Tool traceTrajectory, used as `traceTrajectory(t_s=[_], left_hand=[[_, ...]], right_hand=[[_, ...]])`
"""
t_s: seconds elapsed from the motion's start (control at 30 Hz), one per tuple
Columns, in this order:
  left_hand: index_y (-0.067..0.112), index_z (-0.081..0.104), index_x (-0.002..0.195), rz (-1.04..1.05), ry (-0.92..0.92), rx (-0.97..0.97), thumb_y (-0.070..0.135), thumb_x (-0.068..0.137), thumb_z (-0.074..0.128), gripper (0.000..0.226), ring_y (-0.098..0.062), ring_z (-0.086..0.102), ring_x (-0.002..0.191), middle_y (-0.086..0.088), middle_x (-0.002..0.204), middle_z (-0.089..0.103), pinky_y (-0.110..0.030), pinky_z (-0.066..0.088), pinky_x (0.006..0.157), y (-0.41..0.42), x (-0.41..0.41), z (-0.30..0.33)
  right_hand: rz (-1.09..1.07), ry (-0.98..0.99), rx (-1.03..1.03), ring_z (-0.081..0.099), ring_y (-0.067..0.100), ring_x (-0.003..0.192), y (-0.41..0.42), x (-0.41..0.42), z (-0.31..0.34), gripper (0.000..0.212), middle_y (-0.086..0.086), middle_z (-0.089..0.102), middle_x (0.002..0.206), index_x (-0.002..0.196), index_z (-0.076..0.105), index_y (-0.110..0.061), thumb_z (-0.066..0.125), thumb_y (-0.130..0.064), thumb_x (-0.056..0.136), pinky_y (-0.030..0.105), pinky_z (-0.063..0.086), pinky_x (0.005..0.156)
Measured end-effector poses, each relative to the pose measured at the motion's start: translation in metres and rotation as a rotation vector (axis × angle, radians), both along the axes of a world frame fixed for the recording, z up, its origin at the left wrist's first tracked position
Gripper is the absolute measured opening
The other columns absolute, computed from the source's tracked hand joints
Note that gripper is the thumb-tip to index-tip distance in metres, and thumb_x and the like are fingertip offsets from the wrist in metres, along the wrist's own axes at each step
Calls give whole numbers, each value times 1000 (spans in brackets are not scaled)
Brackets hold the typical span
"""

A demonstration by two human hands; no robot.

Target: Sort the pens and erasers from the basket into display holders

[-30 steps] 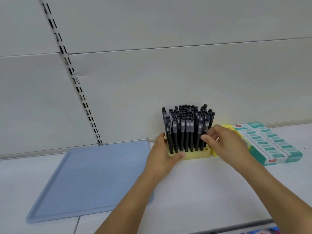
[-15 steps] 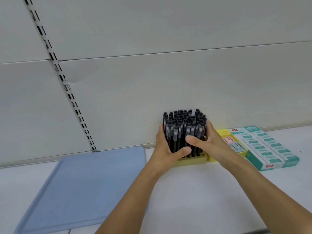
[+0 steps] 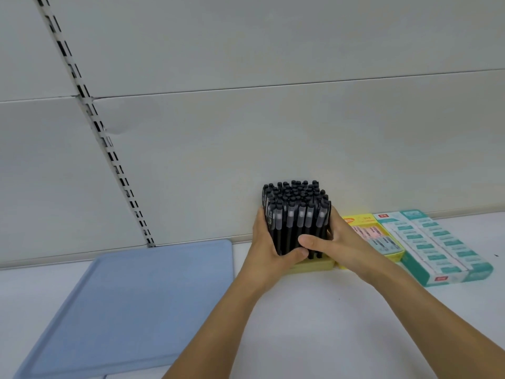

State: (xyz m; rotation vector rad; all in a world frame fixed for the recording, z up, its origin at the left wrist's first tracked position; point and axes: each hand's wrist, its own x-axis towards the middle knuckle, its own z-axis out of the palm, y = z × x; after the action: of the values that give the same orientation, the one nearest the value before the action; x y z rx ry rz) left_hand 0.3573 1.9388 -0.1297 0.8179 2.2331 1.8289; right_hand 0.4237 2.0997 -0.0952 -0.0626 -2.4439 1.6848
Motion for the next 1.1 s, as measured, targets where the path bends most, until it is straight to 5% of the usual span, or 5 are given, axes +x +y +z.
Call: traceTrajectory(t_s=[0.27,0.6,0.73,0.87,1.1], left_hand=[[47,31,130,0,89,-277,17,61,88,95,6,52,113,22,122,54,-15,44,91,-14,-2,-8],[43,37,130,101,32,-246,23,64,82,82,-2,53,116,16,123,56,-34,46,101,-7,6,-24],[43,36,132,141,47,-258,17,74,81,78,7,51,115,22,125,55,-18,42,98,-6,10,-25],[55,39,116,193,27,-261,13,76,81,72,18,52,106,36,111,59,-9,41,87,-3,14,-21],[51,39,111,220,-16,-267,12,78,79,65,30,47,94,34,105,56,0,38,73,0,22,-13]], right_hand=[[-19,-45,588,48,15,123,26,11,-5,76,-17,54,131,134,34,-44,75,-40,70,45,33,109],[-374,-14,689,40,28,134,74,38,-4,77,8,46,146,148,34,-15,68,-43,85,41,31,109],[-734,-307,705,52,40,117,149,59,0,71,23,55,132,136,41,-1,56,-52,89,46,44,95],[-601,-452,533,60,28,84,158,66,-6,60,15,62,124,139,41,-10,49,-50,95,30,42,57],[-501,-405,569,62,11,69,165,71,-10,49,-3,58,95,118,43,-27,60,-60,84,27,45,48]])
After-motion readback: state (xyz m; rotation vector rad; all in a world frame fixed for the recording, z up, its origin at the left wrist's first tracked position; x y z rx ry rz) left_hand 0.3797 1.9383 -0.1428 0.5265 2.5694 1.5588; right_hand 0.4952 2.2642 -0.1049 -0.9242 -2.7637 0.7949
